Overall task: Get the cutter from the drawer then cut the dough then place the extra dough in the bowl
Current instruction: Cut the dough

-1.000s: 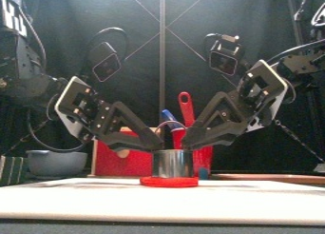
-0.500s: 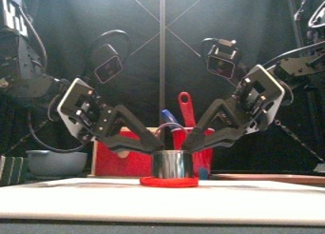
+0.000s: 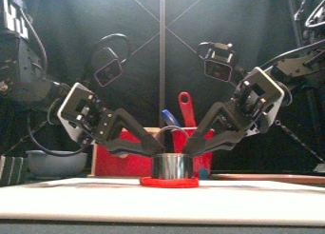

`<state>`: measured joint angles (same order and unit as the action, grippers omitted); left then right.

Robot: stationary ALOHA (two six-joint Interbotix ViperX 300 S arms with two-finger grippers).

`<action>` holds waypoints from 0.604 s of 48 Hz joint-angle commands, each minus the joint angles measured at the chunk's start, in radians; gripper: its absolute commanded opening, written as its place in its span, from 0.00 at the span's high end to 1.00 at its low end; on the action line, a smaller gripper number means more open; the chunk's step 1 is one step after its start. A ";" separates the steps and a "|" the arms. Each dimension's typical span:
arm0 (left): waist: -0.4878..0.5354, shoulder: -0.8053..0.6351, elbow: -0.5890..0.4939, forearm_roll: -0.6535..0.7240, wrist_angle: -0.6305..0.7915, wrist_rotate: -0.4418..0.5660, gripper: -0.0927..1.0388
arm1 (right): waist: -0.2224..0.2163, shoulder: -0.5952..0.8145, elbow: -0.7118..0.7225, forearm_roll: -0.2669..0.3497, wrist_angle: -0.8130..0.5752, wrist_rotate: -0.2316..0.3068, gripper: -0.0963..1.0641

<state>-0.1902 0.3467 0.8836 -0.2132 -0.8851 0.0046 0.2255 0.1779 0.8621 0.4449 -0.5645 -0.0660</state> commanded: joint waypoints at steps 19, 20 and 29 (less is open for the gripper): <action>-0.008 0.034 0.003 -0.081 0.041 -0.002 0.46 | -0.003 0.011 -0.023 0.002 0.049 0.006 0.43; -0.008 0.037 0.005 -0.089 0.041 -0.002 0.46 | -0.003 0.011 -0.025 0.002 0.049 0.006 0.43; -0.006 0.046 0.008 -0.120 0.043 0.000 0.46 | -0.003 0.009 -0.034 0.002 0.061 0.006 0.43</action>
<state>-0.2010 0.3758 0.8774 -0.3237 -0.8698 0.0077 0.2209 0.1779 0.8422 0.4464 -0.5200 -0.0675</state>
